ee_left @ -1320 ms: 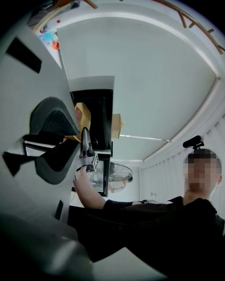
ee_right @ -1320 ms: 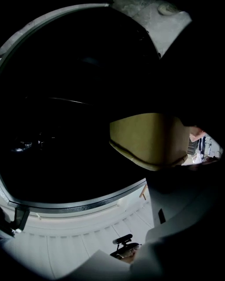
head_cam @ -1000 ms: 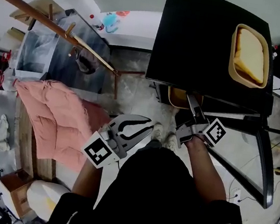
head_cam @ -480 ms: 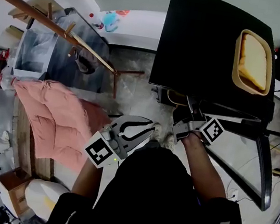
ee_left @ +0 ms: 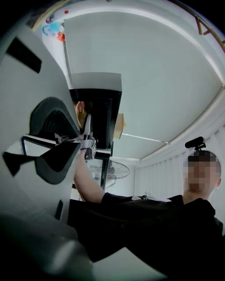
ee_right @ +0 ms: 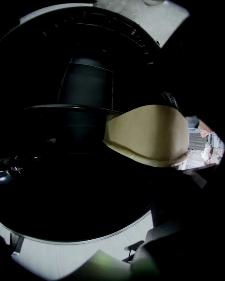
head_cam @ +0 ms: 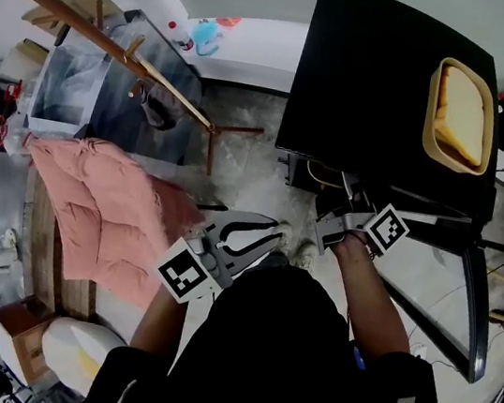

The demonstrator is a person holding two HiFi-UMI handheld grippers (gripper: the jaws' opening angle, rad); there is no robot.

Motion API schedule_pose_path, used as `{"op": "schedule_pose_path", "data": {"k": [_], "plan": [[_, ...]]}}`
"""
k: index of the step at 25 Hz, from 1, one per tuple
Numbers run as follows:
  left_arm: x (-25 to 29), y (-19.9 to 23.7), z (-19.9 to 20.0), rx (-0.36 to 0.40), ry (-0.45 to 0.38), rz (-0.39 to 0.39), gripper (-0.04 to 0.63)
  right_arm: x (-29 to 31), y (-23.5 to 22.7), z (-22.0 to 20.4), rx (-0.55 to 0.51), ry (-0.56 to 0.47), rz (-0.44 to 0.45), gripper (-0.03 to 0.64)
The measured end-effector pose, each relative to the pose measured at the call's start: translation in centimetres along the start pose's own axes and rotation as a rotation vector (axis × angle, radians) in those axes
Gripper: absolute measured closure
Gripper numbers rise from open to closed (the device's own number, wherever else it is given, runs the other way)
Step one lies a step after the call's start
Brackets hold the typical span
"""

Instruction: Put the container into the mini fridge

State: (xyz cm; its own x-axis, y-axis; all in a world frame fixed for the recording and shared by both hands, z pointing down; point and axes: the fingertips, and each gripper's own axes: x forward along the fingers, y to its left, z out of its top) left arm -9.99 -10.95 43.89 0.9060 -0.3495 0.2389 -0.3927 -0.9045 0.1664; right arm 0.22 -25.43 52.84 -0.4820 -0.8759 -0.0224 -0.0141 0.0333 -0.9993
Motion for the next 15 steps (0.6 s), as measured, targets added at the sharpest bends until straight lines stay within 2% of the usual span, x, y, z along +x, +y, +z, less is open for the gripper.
{"op": "schedule_pose_path", "data": {"k": [4,7,12,15], "plan": [[0.1,-0.5,0.0,-0.003,-0.006,0.001,0.532,-0.5,-0.1,-0.6,-0.021,0.035,-0.006,0.314],[0.2,-0.8,0.0,-0.001,-0.008,-0.001,0.532,-1.2,-0.2,-1.1,-0.033,0.055,-0.013,0.308],[0.6,-0.5,-0.3,-0.041,-0.019,0.026,0.532,-2.8,0.1,-1.9,-0.063,0.093,-0.018,0.307],[1.4,-0.4,-0.5,-0.024,-0.016,0.023,0.532,-3.8,0.3,-2.4,-0.071,0.112,-0.022,0.307]]}}
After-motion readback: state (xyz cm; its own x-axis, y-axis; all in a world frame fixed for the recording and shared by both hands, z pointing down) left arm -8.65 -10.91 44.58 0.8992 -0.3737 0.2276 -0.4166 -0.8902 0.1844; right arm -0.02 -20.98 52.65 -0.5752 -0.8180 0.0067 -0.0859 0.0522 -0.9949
